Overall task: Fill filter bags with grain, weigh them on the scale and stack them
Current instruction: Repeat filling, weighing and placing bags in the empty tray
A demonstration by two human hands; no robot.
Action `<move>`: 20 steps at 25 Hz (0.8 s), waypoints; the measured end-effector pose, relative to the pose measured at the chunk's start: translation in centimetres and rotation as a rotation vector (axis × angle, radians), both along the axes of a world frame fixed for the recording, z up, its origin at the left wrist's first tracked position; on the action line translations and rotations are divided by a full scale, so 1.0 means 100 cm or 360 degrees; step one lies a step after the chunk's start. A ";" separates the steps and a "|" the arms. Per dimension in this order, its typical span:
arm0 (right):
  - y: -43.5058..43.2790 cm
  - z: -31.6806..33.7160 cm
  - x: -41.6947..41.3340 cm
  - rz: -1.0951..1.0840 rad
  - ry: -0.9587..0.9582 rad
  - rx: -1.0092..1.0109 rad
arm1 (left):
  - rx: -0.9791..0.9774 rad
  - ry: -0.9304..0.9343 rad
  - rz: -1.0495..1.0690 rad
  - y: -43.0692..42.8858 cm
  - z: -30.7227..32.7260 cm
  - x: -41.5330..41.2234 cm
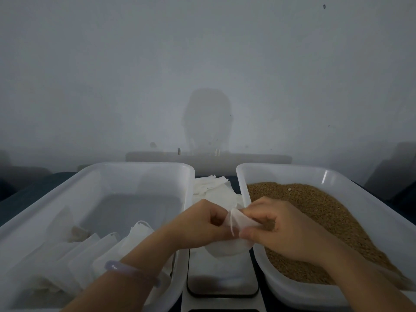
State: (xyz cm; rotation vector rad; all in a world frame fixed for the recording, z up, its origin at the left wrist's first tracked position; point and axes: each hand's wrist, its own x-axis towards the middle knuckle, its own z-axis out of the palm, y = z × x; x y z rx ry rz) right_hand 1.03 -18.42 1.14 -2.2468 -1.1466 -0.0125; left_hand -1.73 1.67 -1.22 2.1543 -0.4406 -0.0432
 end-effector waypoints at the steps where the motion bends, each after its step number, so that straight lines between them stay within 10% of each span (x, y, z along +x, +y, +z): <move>1: 0.000 -0.001 0.000 -0.0014 0.0005 -0.0031 | 0.0007 -0.0008 0.0020 -0.001 0.001 0.000; 7: 0.002 -0.007 -0.001 0.0035 0.0066 -0.0158 | -0.0309 0.0142 -0.0030 0.001 0.005 -0.003; 20: 0.002 -0.008 -0.009 0.0199 -0.0103 0.0118 | 0.0247 -0.0061 0.0045 -0.006 0.010 -0.008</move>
